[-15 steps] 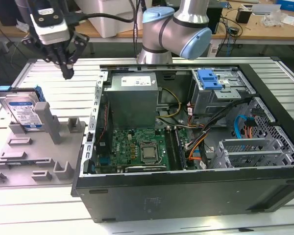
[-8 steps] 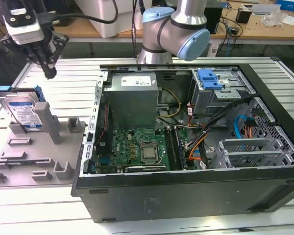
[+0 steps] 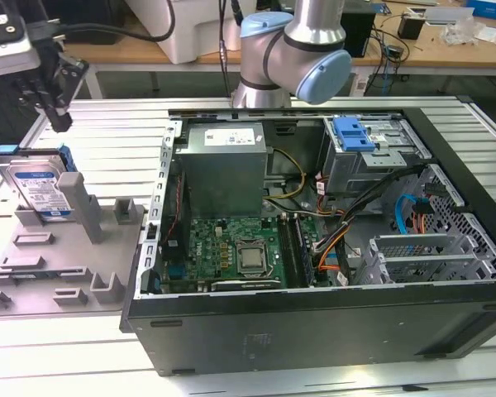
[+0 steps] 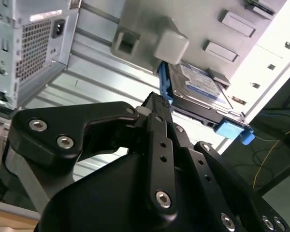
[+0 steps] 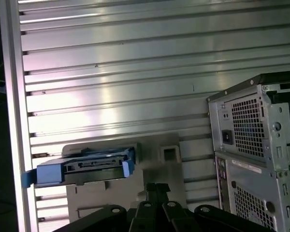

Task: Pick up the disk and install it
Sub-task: 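Reach for the disk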

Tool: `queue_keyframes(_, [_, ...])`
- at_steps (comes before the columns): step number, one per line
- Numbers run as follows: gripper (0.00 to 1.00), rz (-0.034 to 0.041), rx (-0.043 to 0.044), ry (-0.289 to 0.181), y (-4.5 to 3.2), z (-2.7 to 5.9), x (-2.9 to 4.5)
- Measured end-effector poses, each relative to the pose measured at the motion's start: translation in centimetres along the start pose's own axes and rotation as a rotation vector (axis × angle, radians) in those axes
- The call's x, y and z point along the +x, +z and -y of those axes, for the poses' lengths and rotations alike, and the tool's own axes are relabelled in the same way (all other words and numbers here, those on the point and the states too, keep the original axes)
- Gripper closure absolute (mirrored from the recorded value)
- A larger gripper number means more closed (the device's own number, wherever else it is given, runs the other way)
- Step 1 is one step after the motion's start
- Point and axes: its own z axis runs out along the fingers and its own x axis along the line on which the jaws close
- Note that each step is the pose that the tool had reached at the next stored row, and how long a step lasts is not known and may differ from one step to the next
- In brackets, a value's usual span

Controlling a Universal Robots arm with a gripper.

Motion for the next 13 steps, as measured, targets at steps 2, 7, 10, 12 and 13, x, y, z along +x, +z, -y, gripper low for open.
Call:
queue_keyframes(2, [0.89, 0.0000, -0.0001, 0.000, 0.11, -0.13, 1.06])
queue_keyframes(7, [0.89, 0.0000, 0.0000, 0.000, 0.33, -0.43, 3.52])
queue_keyframes(10, [0.89, 0.0001, -0.0001, 0.000, 0.45, -0.56, 4.70])
queue_keyframes(12, [0.89, 0.0001, -0.0001, 0.000, 0.51, -0.65, 5.43])
queue_keyframes(13, [0.89, 0.0001, -0.0001, 0.001, 0.56, -0.71, 6.00])
